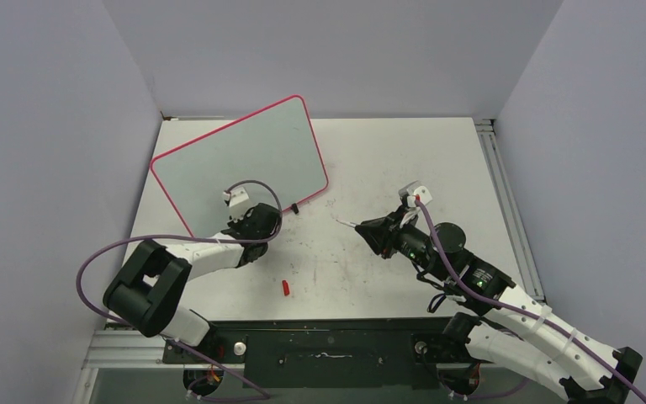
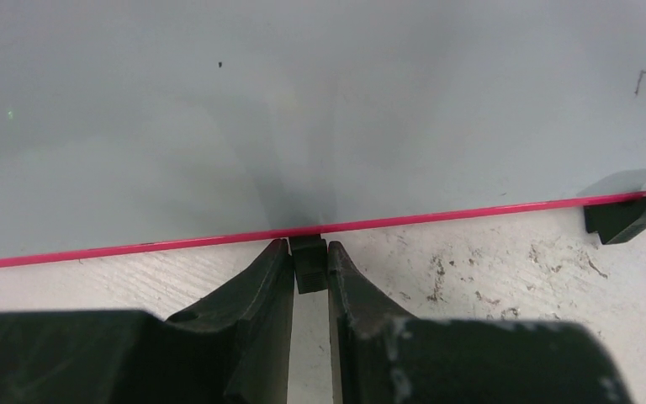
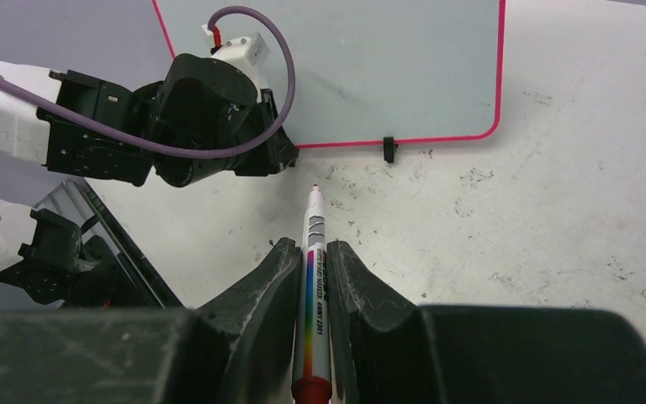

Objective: Write a sentence on the whiteboard
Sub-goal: Move the whiteboard to the center of the board.

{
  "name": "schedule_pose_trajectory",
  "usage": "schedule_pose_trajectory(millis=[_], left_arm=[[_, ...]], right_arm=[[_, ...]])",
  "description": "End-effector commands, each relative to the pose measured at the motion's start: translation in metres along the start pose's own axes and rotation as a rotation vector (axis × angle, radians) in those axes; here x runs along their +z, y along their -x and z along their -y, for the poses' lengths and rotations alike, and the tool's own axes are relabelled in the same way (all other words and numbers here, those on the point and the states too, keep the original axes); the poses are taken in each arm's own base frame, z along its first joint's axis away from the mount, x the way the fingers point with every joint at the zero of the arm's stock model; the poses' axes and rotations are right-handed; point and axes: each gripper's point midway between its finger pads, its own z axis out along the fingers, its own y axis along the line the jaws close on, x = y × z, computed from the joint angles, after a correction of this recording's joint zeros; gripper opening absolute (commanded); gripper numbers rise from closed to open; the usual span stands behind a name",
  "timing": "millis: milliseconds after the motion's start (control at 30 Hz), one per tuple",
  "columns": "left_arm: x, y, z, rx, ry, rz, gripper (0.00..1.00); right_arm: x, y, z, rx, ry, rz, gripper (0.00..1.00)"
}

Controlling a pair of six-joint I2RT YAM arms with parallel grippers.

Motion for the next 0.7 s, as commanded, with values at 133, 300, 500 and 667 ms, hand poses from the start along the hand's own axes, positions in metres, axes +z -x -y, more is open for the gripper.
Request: schedule_pose_trajectory(millis=[133,300,500,667], left_arm=[[-0.021,-0.009,0.024,0.011,-0.057,0.018,0.0],[-0.024,-0.014,0.03,0.018,-0.069,0.017,0.0],[-0.031,-0.021,0.034,0.036,-0.091,0.017,0.0],[-0.039,-0.031,0.036,0.039,-0.122,0.016,0.0]], right_arm=[[-0.007,0.02,-0.005,0.019,0.015,0.084,0.06],[-0.01,0.022,-0.003,0.017,0.003,0.085,0.06],[-0.012,0.023,-0.003,0.02,-0.001,0.091,0.06],[-0.011,0.019,0.0,0.025,-0.008,0.084,0.06]])
